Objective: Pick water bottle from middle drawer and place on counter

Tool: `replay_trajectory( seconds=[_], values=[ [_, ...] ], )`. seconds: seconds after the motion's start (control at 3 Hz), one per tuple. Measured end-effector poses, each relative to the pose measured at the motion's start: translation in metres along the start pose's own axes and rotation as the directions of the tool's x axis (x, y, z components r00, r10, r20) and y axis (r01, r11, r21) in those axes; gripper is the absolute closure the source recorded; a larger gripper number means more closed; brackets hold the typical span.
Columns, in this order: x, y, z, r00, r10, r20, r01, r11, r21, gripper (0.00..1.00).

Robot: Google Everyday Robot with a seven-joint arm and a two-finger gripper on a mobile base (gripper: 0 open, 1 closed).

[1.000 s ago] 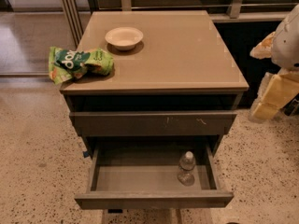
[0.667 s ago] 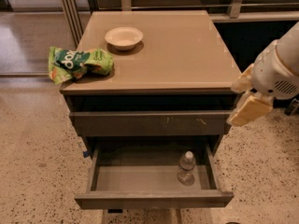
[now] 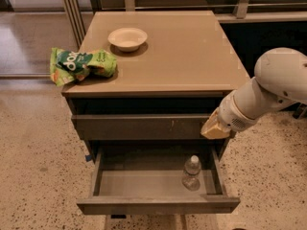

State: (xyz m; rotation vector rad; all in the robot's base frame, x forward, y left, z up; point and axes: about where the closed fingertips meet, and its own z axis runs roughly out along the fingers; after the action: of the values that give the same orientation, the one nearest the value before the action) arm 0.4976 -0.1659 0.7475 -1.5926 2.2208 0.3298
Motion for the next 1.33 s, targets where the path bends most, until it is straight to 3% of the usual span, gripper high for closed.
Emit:
replay_trajectory(
  seconds=[0.33,0.67,1.0,1.33],
  values=[
    [0.000,0.000,0.001,1.000,0.001,0.000,-0.001,1.0000,-0.002,1.00],
    [0.027,-0.003,0.024,1.000,0.013,-0.007,-0.013,0.9997,0.020,1.00],
    [0.069,-0.005,0.058,0.999,0.033,-0.006,-0.033,0.9986,0.041,1.00],
    [0.126,-0.015,0.109,0.994,0.102,0.025,-0.104,0.9931,0.055,1.00]
  ],
)
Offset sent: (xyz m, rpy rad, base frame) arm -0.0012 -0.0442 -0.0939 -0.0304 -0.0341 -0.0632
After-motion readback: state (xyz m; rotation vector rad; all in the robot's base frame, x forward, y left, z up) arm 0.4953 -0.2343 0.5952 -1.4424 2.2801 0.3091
